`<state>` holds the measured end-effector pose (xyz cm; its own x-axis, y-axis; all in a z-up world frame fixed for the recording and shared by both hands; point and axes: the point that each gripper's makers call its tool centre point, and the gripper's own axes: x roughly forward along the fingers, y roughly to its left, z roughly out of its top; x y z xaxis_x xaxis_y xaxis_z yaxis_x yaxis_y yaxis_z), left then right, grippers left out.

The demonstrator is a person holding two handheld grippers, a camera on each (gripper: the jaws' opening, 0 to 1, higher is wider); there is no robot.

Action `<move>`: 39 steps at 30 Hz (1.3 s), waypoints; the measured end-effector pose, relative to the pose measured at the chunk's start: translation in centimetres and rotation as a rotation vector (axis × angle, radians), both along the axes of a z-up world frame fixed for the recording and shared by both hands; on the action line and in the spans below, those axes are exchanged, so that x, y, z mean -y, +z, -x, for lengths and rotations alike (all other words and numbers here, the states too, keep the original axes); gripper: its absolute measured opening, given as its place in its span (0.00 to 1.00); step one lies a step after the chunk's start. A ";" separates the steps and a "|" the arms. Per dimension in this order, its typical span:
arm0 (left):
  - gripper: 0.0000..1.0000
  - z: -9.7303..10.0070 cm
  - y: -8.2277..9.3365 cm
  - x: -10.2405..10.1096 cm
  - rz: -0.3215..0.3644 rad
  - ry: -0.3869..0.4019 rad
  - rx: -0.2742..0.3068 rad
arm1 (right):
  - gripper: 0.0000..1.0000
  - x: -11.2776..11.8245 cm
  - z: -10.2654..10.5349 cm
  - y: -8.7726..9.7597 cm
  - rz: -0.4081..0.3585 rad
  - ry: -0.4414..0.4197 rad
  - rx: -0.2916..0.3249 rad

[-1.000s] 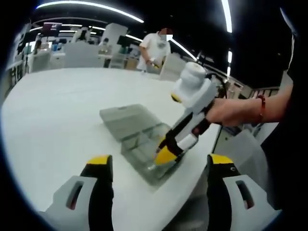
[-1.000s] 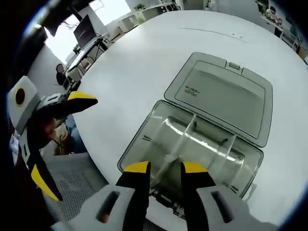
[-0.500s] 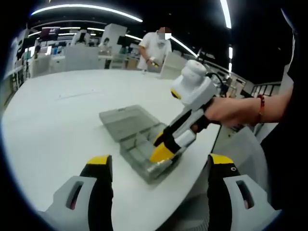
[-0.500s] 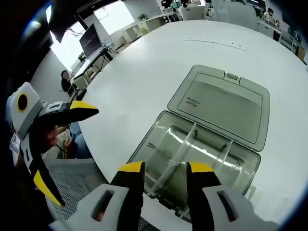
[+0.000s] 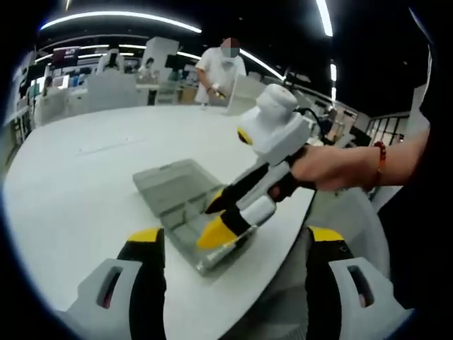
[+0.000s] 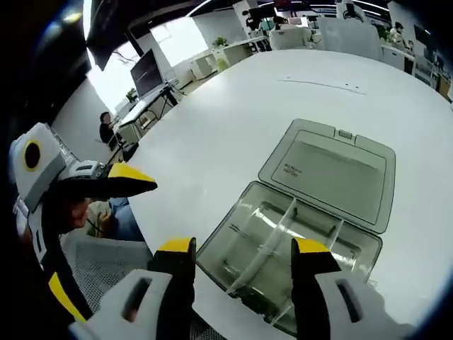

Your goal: Insert the divider into the dual guide fixture by aligning both edges with the guide slots and pushing it downward to the bottom, including one-sided entry, uneven engagement, binding, and posture correction.

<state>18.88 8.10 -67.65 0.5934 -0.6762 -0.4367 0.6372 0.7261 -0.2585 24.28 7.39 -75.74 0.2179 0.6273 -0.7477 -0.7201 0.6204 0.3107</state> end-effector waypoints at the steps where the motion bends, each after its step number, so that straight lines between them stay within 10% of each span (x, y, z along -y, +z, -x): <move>1: 0.80 0.1 0.0 0.2 -0.002 -0.003 0.001 | 0.55 0.1 0.0 0.2 -0.004 -0.005 0.006; 39: 0.97 1.3 1.4 4.2 -0.047 -0.049 0.044 | 0.63 6.1 0.8 4.1 -0.109 -0.100 0.093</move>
